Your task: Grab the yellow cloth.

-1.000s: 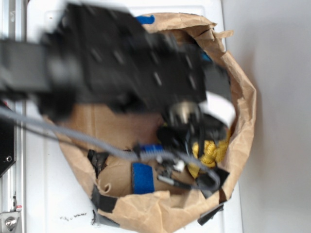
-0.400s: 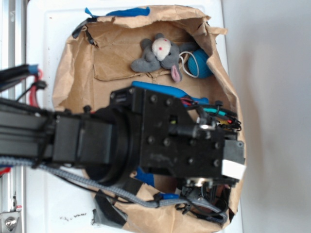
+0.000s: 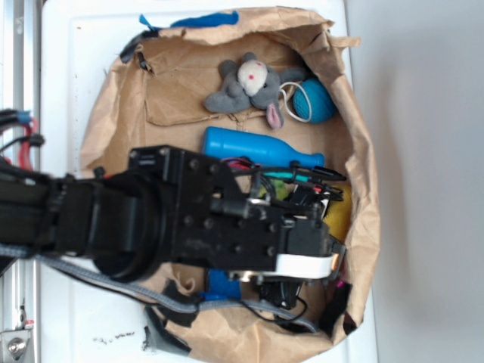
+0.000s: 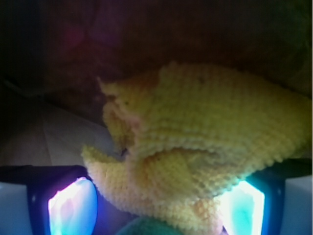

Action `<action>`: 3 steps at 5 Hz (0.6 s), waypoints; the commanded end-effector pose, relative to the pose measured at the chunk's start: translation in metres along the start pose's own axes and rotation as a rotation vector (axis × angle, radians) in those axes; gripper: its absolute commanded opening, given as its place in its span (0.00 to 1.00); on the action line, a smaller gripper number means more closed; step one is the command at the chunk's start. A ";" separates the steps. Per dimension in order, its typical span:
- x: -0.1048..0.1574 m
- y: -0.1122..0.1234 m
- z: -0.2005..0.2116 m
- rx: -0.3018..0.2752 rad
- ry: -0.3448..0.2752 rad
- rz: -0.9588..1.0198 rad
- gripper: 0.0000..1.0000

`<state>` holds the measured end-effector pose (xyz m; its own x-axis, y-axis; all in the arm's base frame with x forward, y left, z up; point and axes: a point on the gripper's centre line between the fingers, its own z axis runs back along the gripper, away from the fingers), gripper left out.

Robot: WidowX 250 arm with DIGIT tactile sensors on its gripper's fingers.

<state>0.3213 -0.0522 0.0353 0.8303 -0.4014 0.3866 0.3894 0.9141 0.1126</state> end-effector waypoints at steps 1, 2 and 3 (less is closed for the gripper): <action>0.006 0.007 0.018 -0.028 -0.020 0.019 0.00; 0.011 0.010 0.022 -0.042 0.003 0.041 0.00; 0.017 0.016 0.036 -0.085 0.020 0.089 0.00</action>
<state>0.3124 -0.0415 0.0462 0.8967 -0.3410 0.2821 0.3622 0.9318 -0.0249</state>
